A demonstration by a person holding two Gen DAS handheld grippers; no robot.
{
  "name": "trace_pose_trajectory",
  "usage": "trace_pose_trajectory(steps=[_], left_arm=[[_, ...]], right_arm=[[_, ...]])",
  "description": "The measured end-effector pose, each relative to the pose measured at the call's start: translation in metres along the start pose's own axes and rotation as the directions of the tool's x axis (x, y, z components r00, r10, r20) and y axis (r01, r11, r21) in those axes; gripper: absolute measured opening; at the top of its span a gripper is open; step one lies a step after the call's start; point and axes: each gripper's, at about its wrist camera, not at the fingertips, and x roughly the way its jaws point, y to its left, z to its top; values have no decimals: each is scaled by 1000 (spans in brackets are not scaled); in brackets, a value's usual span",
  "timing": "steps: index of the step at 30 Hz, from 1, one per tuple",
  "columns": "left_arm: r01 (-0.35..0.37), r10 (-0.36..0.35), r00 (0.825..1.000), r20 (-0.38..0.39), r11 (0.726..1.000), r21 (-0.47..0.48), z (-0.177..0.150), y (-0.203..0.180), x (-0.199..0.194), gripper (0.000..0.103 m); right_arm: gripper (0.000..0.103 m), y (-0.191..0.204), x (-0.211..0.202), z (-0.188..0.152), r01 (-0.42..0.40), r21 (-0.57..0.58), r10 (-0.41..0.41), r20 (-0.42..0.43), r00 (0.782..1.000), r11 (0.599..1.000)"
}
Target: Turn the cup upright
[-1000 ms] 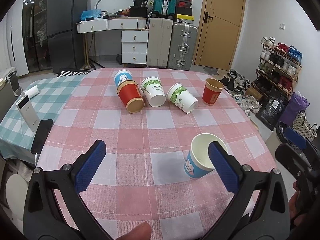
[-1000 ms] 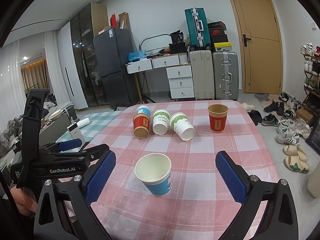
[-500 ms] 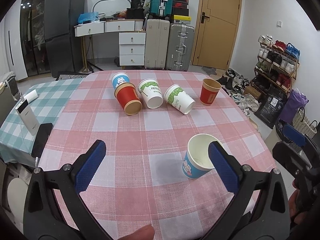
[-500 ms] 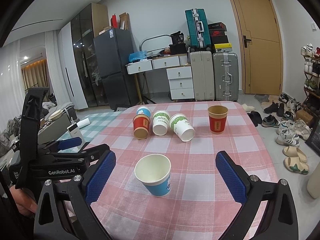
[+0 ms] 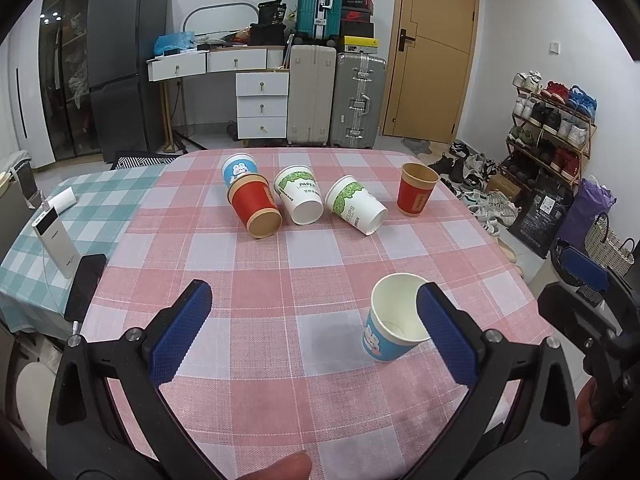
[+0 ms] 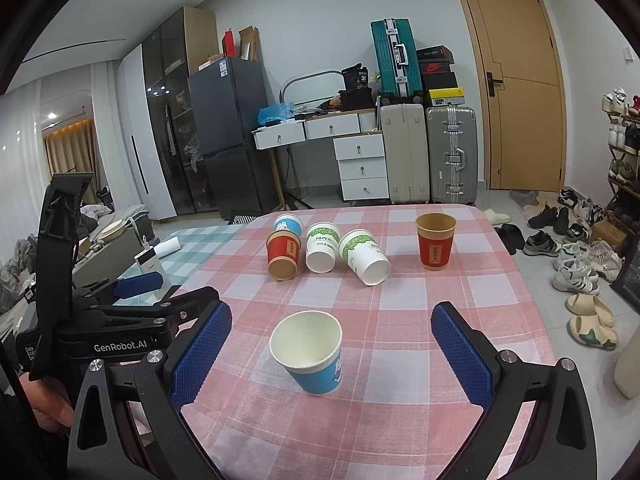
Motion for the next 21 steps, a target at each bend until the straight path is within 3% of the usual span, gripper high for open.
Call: trace_pose_trajectory(steps=[21], left_arm=[[3, -3, 1000, 2, 1000, 1, -1, -1, 0, 102]], right_arm=[[102, 2, -1, 1, 0, -2, 0, 1, 1000, 1000]])
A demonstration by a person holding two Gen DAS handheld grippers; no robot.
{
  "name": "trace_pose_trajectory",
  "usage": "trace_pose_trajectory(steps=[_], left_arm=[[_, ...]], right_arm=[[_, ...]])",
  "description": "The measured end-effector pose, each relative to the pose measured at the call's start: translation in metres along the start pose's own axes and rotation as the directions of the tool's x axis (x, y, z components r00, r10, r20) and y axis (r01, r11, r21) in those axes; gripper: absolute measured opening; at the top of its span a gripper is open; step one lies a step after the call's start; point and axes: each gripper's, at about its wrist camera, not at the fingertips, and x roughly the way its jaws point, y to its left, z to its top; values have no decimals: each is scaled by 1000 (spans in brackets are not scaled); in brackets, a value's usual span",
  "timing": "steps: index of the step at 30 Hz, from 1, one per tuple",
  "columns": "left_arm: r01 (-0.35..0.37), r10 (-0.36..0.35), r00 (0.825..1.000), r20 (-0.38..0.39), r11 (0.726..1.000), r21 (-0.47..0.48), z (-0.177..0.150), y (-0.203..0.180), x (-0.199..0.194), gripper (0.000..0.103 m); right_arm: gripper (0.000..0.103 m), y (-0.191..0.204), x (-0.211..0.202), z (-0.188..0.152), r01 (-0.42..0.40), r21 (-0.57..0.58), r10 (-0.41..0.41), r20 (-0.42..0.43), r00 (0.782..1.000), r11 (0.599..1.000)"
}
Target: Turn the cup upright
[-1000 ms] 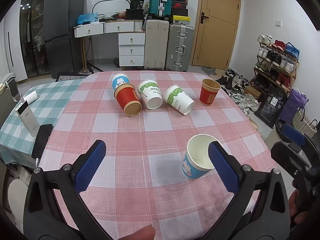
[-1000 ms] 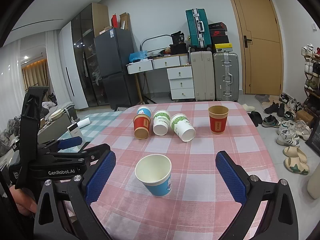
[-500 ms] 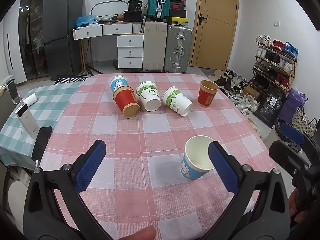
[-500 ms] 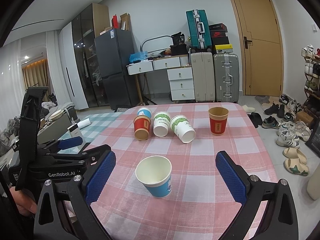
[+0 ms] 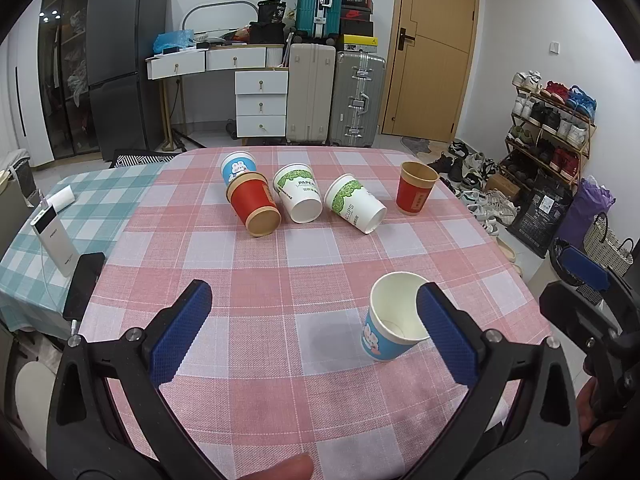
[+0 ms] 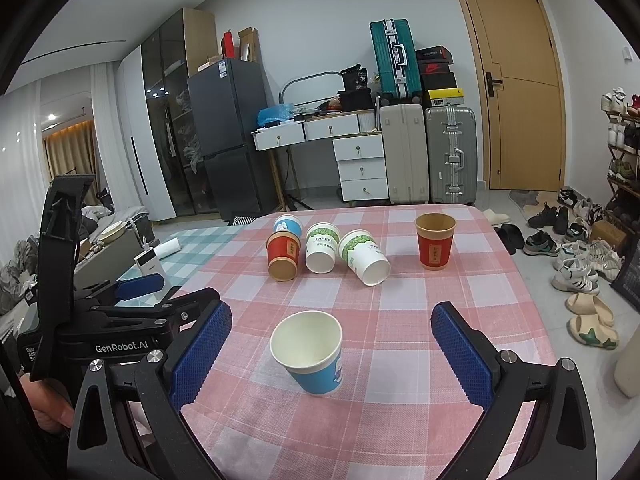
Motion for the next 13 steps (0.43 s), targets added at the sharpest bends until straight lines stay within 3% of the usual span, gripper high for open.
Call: trace_pose_trajectory(steps=[13], left_arm=[[2, -3, 1000, 16, 1000, 26, -2, -3, 0, 102]], right_arm=[[102, -1, -2, 1, 6, 5, -6, 3, 1000, 1000]])
